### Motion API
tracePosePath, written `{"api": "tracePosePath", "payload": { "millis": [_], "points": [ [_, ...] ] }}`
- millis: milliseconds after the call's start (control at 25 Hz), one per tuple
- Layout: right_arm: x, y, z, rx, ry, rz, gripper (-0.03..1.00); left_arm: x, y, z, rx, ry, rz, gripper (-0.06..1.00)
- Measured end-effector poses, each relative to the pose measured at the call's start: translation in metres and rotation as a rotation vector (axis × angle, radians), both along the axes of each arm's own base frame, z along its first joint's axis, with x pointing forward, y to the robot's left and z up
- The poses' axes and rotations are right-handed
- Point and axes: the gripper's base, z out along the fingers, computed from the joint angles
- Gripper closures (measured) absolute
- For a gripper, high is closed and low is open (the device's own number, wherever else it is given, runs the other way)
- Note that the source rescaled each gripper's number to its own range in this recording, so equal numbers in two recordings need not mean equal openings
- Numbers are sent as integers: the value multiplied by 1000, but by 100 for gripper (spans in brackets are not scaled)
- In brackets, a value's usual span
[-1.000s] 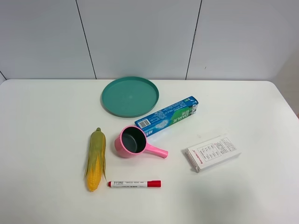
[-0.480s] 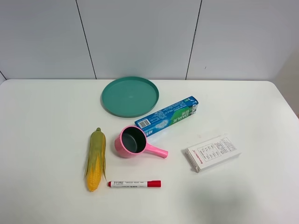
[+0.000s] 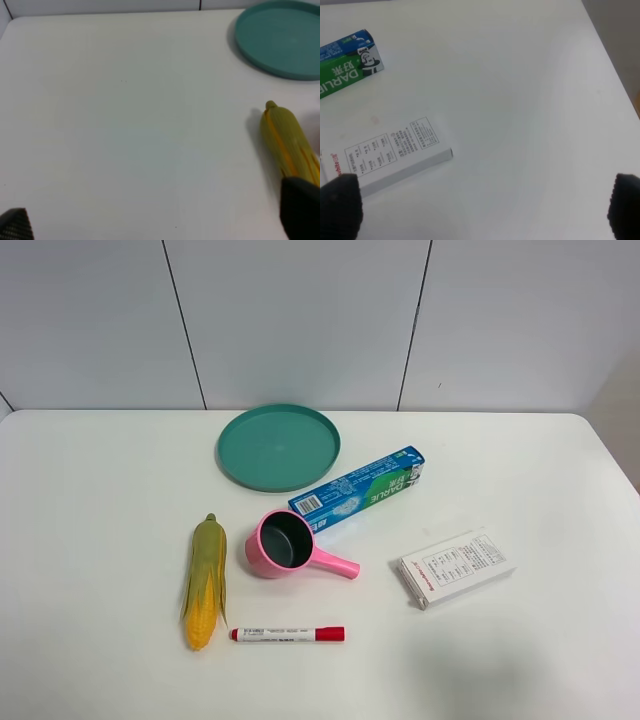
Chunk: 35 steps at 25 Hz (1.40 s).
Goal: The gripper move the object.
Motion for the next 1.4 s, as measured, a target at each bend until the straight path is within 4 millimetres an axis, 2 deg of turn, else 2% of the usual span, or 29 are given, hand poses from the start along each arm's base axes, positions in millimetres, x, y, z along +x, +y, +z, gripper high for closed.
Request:
{"api": "tracePosePath", "payload": {
  "millis": [1400],
  "points": [
    [0,0,0,-1,0,-1,-3,0,0,0,0,0,0,-6]
  ]
}}
